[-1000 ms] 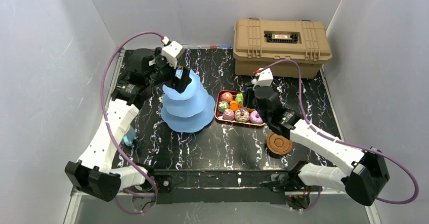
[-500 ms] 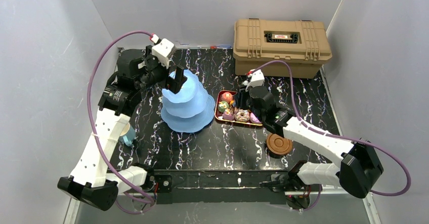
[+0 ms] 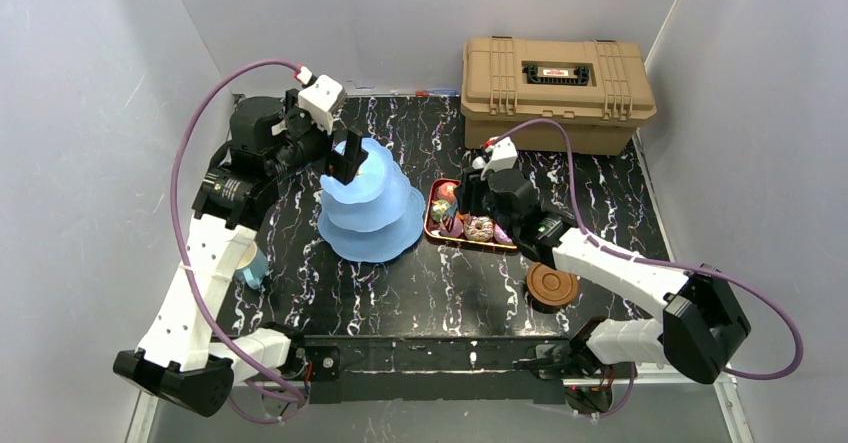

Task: Serve the afternoon tea
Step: Pick up the desert from the tray.

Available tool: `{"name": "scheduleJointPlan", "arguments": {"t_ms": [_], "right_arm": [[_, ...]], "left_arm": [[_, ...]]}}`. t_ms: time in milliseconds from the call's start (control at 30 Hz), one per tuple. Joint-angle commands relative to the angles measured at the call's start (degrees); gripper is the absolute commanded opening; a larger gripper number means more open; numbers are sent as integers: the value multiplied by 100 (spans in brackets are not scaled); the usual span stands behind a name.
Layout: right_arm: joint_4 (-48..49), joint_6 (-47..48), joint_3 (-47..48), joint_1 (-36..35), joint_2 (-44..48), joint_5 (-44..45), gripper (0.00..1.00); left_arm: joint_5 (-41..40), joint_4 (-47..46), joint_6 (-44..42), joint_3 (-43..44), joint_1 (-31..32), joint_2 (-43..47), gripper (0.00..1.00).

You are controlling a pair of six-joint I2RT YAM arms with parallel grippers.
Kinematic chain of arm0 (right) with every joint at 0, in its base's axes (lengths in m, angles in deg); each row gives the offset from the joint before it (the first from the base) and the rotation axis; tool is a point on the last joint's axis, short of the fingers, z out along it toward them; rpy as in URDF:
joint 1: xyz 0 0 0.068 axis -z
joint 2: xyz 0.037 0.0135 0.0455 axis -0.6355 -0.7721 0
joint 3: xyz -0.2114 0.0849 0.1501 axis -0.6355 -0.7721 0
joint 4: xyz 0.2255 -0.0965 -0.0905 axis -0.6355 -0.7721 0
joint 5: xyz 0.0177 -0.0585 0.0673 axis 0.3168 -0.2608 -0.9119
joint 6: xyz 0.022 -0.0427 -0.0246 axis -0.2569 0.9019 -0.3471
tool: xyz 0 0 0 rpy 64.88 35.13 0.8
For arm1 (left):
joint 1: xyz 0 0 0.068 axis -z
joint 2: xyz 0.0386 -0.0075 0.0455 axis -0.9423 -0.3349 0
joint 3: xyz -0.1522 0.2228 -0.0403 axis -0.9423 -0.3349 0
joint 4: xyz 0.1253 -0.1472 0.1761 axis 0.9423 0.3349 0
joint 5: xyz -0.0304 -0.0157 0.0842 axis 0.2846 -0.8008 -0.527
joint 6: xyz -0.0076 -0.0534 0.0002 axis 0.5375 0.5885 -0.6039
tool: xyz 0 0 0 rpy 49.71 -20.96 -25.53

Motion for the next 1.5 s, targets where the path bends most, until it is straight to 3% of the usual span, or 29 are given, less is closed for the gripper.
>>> {"name": "scheduleJointPlan", "arguments": {"t_ms": [0,367,733,967,1133,1233,1333,1467], "right_arm": [[503,-14,104,8,-89,-130,58],[506,-29,220,8,-231,-287,59],[431,13,258,8,-470,-446,58],[459,4,293,8,-256,-313,46],[355,-69,412,8,-186,-274,54],[414,-221,398,17,-130,-248,45],[540,-396,324,17,20,-162,23],[607,-596,287,25,163,-81,11]], "left_arm": [[-84,13,-59,300,24,40,98],[-285,-151,16,939,26,-106,98],[-529,-50,72,873,22,22,98],[-584,-57,61,766,21,66,98],[-533,-61,78,738,18,85,98],[-521,-56,70,714,26,102,98],[-522,-44,45,704,22,118,98],[-531,-28,17,707,16,121,98]]}}
